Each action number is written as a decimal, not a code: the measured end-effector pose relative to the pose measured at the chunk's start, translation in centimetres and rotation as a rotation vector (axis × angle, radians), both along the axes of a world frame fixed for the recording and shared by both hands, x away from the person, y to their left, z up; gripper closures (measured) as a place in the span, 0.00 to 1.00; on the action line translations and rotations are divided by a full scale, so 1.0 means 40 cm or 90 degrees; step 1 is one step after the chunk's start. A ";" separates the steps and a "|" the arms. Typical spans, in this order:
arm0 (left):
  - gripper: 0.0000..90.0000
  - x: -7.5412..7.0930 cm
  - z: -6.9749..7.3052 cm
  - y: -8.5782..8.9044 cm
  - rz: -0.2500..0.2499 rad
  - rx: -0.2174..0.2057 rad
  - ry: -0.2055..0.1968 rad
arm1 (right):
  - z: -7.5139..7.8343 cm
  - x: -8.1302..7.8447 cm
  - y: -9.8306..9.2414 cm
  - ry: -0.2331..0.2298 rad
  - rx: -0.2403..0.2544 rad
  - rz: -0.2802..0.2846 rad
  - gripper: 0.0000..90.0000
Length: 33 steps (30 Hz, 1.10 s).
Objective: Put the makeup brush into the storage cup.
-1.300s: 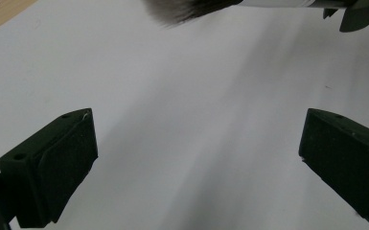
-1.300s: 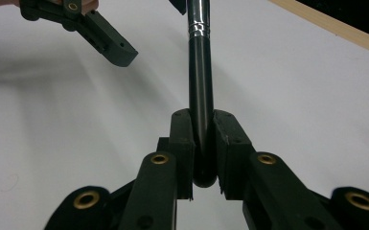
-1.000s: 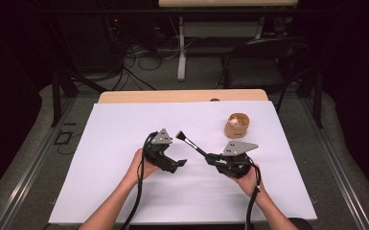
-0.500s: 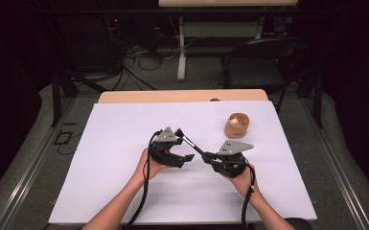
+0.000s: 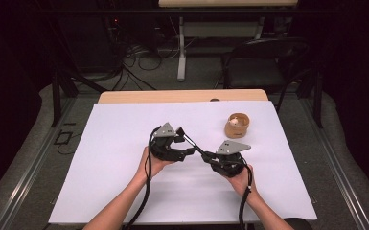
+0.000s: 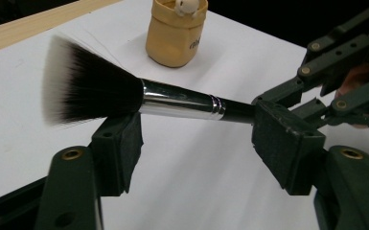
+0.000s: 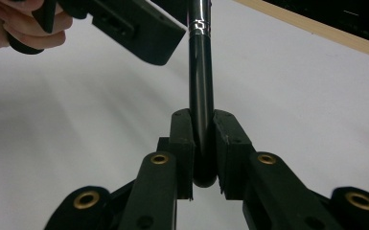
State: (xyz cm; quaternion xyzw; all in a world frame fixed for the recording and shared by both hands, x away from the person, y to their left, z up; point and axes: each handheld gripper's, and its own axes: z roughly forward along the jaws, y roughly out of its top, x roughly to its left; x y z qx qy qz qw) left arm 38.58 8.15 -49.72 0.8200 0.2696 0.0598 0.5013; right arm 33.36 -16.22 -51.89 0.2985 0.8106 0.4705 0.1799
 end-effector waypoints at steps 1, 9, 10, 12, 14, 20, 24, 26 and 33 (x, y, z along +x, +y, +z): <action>0.45 0.003 0.000 0.002 0.001 -0.009 0.007 | -0.002 0.000 0.001 0.000 0.001 -0.001 0.88; 0.53 0.008 0.003 0.005 0.010 -0.009 0.006 | -0.008 -0.001 0.014 -0.007 -0.008 -0.001 0.88; 0.54 0.007 0.003 0.005 0.011 -0.011 0.007 | -0.010 -0.001 0.015 -0.007 -0.007 -0.002 0.88; 0.55 0.007 0.004 0.006 0.009 -0.013 0.005 | -0.013 0.000 0.016 -0.004 -0.010 -0.001 0.88; 0.56 0.006 0.006 0.007 0.011 -0.019 0.005 | -0.015 0.001 0.018 -0.003 -0.008 -0.001 0.88; 0.58 0.003 0.015 0.005 0.012 -0.022 -0.007 | -0.022 0.004 0.026 0.001 -0.013 -0.001 0.88; 0.61 0.005 0.016 0.001 0.012 -0.036 -0.002 | -0.027 0.010 0.030 0.006 -0.019 0.003 0.88; 0.63 0.005 0.016 -0.002 0.010 -0.047 -0.002 | -0.028 0.011 0.032 0.007 -0.015 0.005 0.88; 0.72 0.007 0.027 -0.003 0.015 -0.065 -0.013 | -0.035 0.018 0.042 0.008 -0.022 0.012 0.88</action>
